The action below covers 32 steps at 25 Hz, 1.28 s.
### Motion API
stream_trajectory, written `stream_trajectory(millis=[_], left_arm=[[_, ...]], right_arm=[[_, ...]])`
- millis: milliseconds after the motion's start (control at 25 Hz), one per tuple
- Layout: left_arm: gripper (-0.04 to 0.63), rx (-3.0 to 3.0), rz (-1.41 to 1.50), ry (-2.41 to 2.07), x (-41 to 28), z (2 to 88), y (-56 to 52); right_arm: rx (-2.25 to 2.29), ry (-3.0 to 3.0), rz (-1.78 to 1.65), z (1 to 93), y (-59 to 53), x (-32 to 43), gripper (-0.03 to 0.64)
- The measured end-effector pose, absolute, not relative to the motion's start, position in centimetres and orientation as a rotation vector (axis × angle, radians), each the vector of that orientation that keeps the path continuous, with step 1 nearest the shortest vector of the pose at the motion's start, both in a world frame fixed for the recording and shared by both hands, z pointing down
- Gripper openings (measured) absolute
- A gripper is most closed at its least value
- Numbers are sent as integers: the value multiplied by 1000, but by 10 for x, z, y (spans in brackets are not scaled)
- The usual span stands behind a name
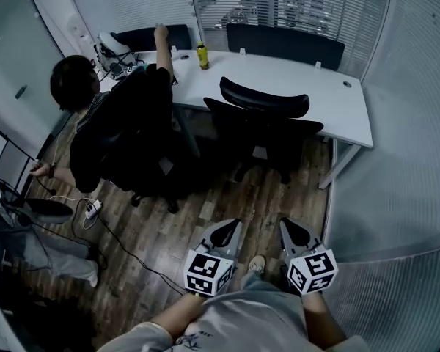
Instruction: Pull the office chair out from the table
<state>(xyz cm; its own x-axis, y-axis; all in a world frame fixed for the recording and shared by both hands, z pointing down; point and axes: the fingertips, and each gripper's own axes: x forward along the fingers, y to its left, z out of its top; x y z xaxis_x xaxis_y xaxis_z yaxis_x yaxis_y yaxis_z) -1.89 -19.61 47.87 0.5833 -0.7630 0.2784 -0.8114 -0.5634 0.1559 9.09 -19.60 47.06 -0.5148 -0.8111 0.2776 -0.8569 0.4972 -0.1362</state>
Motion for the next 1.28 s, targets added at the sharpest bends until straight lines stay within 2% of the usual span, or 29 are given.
stream_trajectory(millis=[560, 1280], left_arm=[[11, 2547, 290, -1355, 33, 472, -268], [12, 2534, 317, -1368, 32, 473, -340]], right_arm=[[1389, -2606, 346, 463, -274, 142, 8], [1432, -2593, 343, 456, -330, 159, 6]])
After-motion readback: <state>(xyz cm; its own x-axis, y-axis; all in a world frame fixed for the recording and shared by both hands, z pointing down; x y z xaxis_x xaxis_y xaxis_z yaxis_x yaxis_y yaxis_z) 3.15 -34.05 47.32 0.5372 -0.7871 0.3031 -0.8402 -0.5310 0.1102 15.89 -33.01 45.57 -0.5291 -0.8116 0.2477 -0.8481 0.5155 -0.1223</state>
